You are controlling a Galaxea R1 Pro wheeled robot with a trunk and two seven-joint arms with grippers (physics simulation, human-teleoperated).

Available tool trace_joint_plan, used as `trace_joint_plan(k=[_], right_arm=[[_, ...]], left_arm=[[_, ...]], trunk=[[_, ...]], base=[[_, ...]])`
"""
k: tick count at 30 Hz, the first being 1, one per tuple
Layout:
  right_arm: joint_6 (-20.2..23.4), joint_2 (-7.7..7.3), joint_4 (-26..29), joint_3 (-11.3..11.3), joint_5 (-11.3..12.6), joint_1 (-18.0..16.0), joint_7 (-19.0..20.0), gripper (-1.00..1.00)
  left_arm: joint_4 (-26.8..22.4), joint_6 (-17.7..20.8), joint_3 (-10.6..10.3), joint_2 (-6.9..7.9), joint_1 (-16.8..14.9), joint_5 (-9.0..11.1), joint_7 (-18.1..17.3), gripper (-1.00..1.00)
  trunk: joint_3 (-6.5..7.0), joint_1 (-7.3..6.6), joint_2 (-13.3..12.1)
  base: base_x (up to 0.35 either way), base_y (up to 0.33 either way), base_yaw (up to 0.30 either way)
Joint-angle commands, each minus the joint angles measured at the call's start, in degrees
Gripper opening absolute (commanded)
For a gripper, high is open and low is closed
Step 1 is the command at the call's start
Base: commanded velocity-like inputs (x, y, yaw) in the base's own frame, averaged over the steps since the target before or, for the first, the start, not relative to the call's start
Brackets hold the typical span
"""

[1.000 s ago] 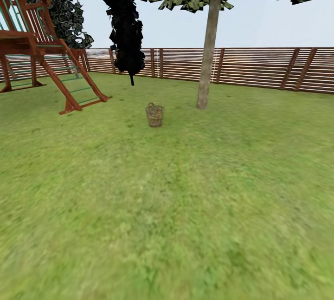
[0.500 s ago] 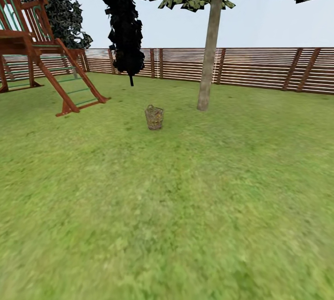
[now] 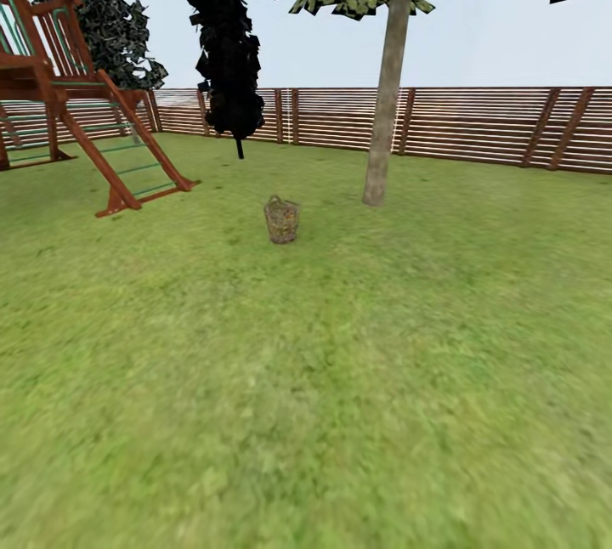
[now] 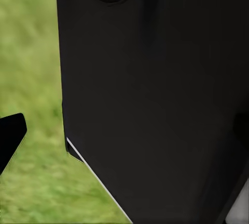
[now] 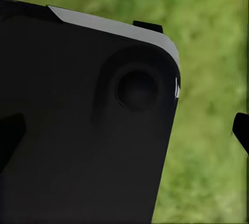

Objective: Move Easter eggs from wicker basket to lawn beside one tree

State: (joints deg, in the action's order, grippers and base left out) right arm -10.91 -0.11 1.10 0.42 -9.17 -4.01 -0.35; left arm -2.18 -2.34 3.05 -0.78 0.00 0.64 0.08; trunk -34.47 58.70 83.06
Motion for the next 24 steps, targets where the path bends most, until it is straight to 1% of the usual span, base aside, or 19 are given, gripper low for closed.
trace_joint_plan(k=[1, 8, 12, 20, 22, 24], right_arm=[[-0.2, -0.02, 0.0, 0.0, -0.4, 0.0, 0.0, 1.0], [-0.2, 0.2, 0.1, -0.2, -0.3, 0.0, 0.1, 1.0], [-0.2, 0.78, 0.2, -0.2, -0.3, 0.0, 0.3, 1.0], [-0.3, 1.06, 0.4, -0.1, -0.3, 0.0, 0.4, 1.0], [-0.3, 0.84, 0.4, 0.1, -0.6, 0.0, 0.4, 1.0], [-0.1, 0.56, 0.5, 0.3, -1.7, -0.1, 0.1, 1.0]], left_arm=[[0.0, -0.1, 0.3, -0.02, 0.0, 0.1, 0.0, 1.0], [0.0, -0.1, 0.3, -0.02, 0.0, 0.1, 0.0, 1.0], [0.0, -0.1, 0.3, -0.02, 0.0, 0.1, -0.1, 1.0], [0.0, -0.1, 0.3, -0.04, 0.0, 0.1, 0.0, 1.0], [0.0, -0.1, 0.3, -0.02, 0.0, 0.1, 0.0, 1.0], [-0.1, -0.1, 0.3, -0.04, 0.0, 0.1, 0.0, 1.0]], trunk=[[-0.04, 0.03, 0.0], [-0.04, 0.03, 0.0], [-0.04, 0.03, 0.0], [-0.04, 0.03, 0.0], [-0.04, 0.03, 0.0], [-0.04, 0.03, 0.0]], base=[[0.337, 0.0, 0.0], [0.337, 0.0, 0.0], [0.337, 0.0, 0.0], [0.337, 0.0, 0.0], [0.338, 0.0, 0.0], [0.337, 0.0, 0.0]])
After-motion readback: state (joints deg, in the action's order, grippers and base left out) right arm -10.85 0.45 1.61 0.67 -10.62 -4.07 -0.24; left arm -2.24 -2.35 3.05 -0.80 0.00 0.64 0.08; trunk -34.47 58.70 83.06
